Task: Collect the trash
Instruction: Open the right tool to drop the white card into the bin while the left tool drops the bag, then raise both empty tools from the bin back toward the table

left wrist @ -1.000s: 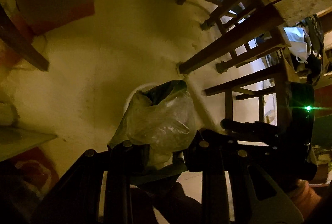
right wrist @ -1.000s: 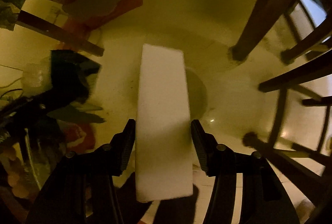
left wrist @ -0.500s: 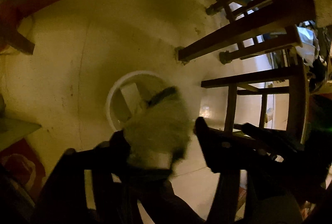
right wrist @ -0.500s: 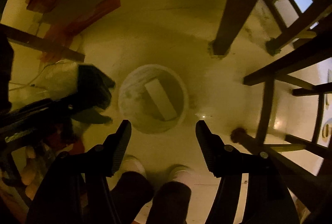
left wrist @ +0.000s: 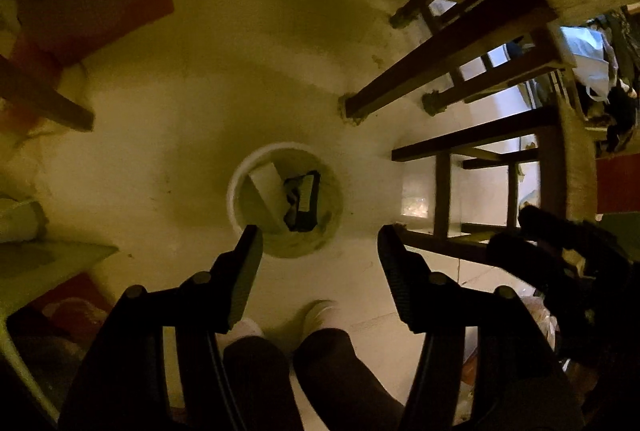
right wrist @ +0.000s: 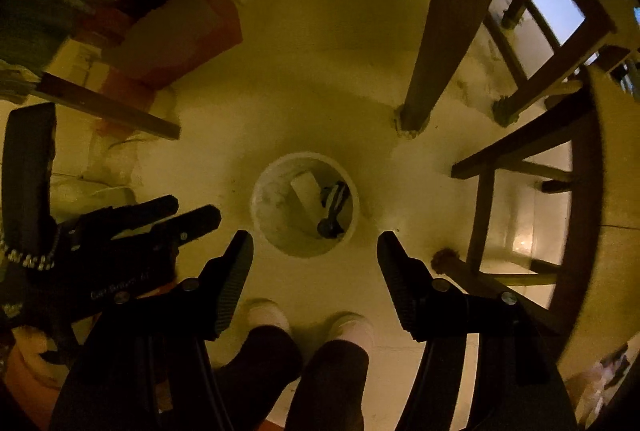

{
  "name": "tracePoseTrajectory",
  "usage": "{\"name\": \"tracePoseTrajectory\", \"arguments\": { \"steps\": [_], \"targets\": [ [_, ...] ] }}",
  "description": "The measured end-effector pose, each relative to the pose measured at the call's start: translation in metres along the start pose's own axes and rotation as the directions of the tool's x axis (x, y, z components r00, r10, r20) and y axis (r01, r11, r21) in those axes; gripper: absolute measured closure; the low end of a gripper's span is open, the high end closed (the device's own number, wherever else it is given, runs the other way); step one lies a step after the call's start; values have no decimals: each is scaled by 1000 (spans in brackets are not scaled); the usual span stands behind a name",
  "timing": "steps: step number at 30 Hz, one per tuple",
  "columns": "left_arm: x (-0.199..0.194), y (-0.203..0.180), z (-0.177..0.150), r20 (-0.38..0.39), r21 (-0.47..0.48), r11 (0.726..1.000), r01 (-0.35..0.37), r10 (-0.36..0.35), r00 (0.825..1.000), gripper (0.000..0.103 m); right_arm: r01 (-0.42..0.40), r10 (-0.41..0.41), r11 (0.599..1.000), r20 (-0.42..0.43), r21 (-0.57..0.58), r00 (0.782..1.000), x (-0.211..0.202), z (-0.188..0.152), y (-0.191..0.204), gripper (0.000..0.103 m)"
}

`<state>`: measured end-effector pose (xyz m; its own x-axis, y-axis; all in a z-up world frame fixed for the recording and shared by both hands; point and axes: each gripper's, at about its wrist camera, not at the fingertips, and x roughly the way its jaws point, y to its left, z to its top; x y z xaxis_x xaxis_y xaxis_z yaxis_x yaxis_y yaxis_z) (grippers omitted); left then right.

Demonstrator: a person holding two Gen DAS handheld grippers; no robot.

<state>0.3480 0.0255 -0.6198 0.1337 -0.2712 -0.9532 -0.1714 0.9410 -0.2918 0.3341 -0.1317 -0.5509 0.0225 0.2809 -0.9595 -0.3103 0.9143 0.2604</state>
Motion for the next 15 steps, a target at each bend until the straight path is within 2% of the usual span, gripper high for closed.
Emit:
{"name": "tracePoseTrajectory", "arguments": {
  "steps": [5,9,12,15],
  "targets": [
    [-76,-13,5,61,16,1000,-14,13,998,44,-10,10,1000,55,-11,998,-65,12,23,42],
    [-155,-23,13,145,24,1000,-19,16,989,44,-13,16,1000,123,-26,992,-130,22,44,42],
    [-218,-31,19,218,34,999,-22,14,976,44,-11,18,999,181,-36,983,-180,27,61,42],
    [-287,-40,22,311,58,998,-31,11,950,44,-8,18,999,248,-40,969,-231,28,79,42]
  ]
}}
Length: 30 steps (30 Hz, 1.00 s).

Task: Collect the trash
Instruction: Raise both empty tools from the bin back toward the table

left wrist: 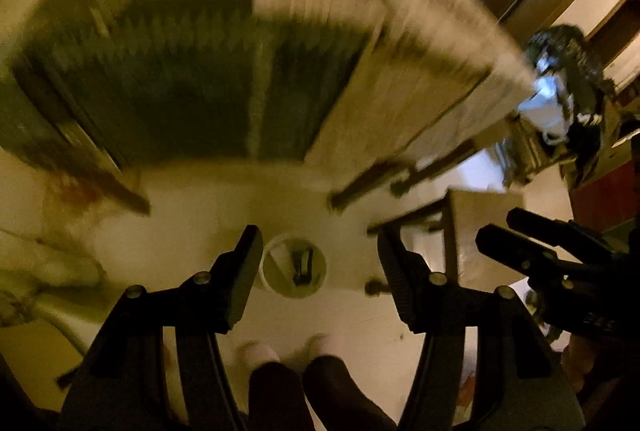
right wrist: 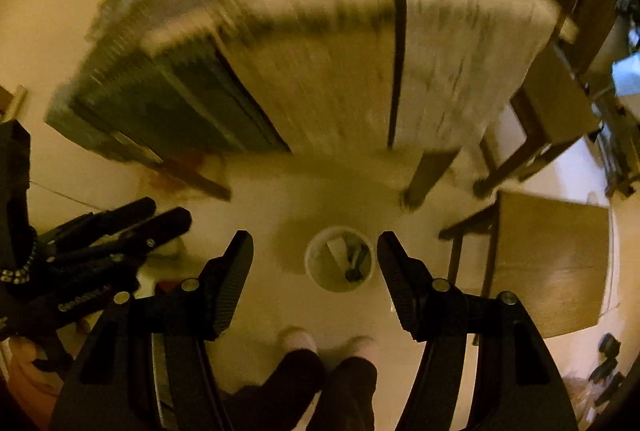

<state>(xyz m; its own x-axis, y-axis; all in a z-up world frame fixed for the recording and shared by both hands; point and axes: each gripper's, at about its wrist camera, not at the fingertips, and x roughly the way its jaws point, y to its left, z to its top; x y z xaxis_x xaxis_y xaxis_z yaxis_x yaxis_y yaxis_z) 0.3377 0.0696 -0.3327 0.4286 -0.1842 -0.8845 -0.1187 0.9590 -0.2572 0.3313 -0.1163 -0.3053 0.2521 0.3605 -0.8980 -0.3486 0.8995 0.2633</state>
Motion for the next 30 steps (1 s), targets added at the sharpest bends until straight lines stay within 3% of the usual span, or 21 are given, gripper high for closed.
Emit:
{"name": "tracePoseTrajectory", "arguments": {
  "steps": [7,11,17,21,24,25,27,30],
  "targets": [
    [-123,-15,33,194,55,998,3,-14,981,44,-7,5,1000,189,7,982,-108,25,32,42],
    [-187,-26,43,292,90,996,4,-30,956,44,11,-9,1000,296,-6,955,-160,33,53,42],
    [-265,-36,49,432,157,987,-29,-43,901,44,44,-34,999,426,-15,904,-219,36,80,42],
    [-296,-35,46,489,164,985,-47,-40,871,37,61,-45,998,501,-16,864,-245,32,89,41],
    [-308,-33,49,521,154,987,-53,-36,853,29,83,-65,996,542,-9,838,-255,34,90,21],
    [-310,-33,52,527,150,987,-60,-28,849,21,96,-79,995,554,-2,829,-257,37,89,15],
    [-311,-30,57,537,142,987,-76,-12,844,12,113,-98,994,556,8,825,-255,46,86,9],
    [-305,-27,71,543,124,988,-89,7,840,11,108,-97,994,554,13,827,-253,56,83,9]
  ]
}}
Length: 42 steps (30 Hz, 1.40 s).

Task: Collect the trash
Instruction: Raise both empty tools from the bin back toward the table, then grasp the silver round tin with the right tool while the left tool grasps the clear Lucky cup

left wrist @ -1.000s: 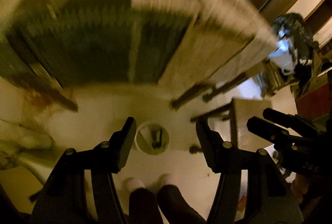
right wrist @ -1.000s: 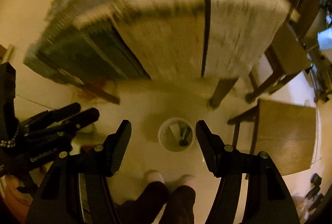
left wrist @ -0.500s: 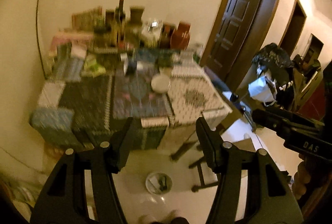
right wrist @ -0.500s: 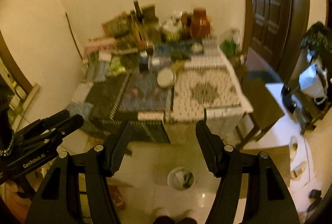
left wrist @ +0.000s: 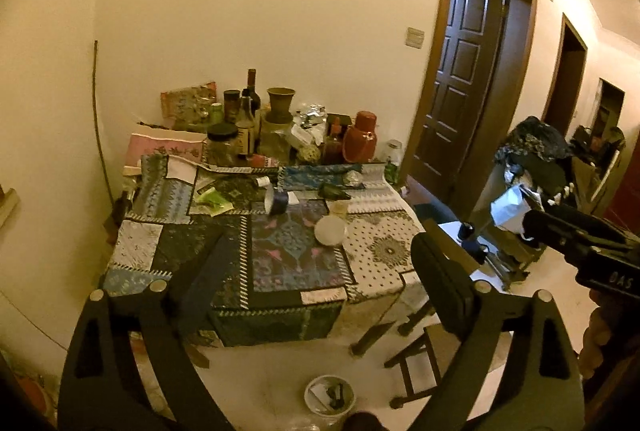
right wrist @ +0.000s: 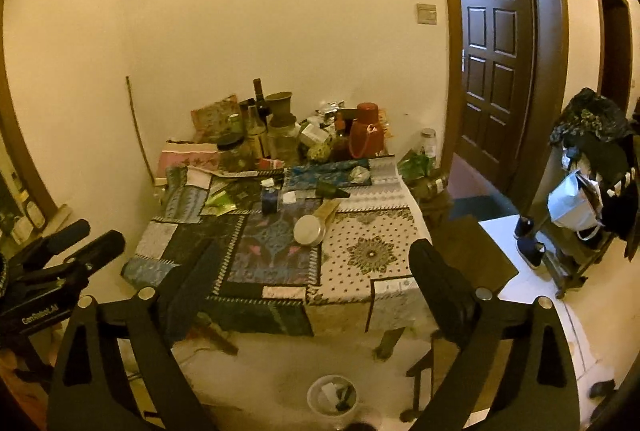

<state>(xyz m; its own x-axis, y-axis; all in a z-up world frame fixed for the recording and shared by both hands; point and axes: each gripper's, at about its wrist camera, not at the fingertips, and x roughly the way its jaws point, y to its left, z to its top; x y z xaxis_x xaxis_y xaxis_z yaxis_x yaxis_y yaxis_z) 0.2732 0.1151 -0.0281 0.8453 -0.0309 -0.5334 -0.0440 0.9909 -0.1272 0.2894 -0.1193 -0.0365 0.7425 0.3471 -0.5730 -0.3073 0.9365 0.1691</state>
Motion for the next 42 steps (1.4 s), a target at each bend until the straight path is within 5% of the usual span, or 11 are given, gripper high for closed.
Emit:
{"name": "tracePoseTrajectory", "arguments": {
  "steps": [10,20,31,37,42],
  "targets": [
    [66,-4,36,-11,-28,996,-86,86,996,11,-57,57,998,-36,-12,998,64,37,-30,9],
    [158,-20,86,-47,-122,976,-178,173,984,11,-122,116,981,-49,-151,992,134,102,-60,9],
    [227,-11,93,-147,-109,952,-286,270,952,11,-215,182,964,-202,-154,962,216,104,-59,9],
    [264,23,92,-213,-93,961,-261,237,948,11,-159,115,979,-300,-129,947,258,87,-43,9],
    [295,67,90,-270,-40,974,-223,205,941,11,-35,11,998,-387,-56,922,297,58,-17,9]
  ]
}}
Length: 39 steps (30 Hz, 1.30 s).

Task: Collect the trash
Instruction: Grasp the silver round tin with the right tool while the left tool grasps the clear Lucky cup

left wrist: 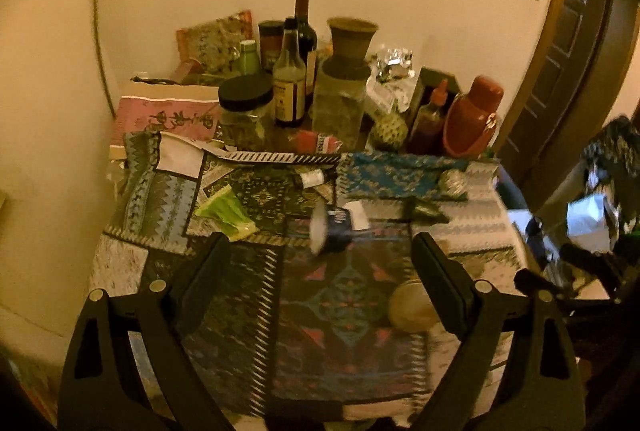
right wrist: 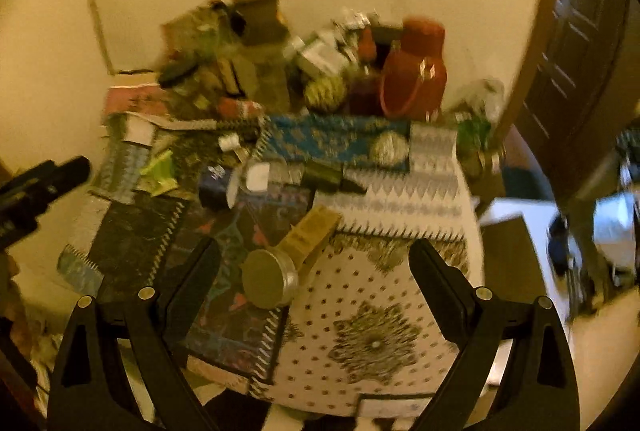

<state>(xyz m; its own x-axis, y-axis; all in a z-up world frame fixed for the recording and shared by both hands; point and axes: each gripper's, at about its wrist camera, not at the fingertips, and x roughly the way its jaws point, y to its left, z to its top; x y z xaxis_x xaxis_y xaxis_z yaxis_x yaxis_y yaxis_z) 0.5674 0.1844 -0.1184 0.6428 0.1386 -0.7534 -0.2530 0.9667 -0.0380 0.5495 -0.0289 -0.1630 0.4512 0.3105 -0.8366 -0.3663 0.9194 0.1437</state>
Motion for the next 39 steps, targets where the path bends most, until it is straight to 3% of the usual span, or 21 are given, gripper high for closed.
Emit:
{"name": "tracePoseTrajectory", "arguments": {
  "steps": [6,11,15,21,25,27,29,31,36,39],
  "targets": [
    [47,41,2,-67,77,997,32,-26,997,11,111,-97,986,-117,127,988,62,-21,34,9],
    [87,56,-5,-135,111,991,75,-60,989,11,276,-242,937,-172,213,955,107,-39,41,10],
    [113,58,-14,-189,143,983,117,-88,978,11,290,-237,913,-206,286,949,129,-45,38,10],
    [139,49,-19,-235,192,968,161,-114,965,11,254,-190,907,-212,335,958,143,-49,39,10],
    [149,40,-19,-252,203,960,195,-142,957,11,305,-251,906,-206,295,946,148,-46,44,12],
    [155,34,-19,-267,198,954,225,-169,949,11,330,-284,905,-196,269,939,146,-44,43,16],
    [163,29,-19,-284,188,951,245,-187,941,11,339,-299,909,-187,243,936,143,-45,42,30],
    [170,23,-20,-298,178,948,263,-203,933,12,340,-302,911,-185,233,935,140,-45,37,34],
    [191,4,-21,-319,161,936,313,-251,914,28,308,-281,917,-136,253,950,115,-47,14,33],
    [199,-4,-22,-319,151,928,341,-280,905,45,266,-239,926,-132,267,962,106,-48,-3,33]
  ]
}}
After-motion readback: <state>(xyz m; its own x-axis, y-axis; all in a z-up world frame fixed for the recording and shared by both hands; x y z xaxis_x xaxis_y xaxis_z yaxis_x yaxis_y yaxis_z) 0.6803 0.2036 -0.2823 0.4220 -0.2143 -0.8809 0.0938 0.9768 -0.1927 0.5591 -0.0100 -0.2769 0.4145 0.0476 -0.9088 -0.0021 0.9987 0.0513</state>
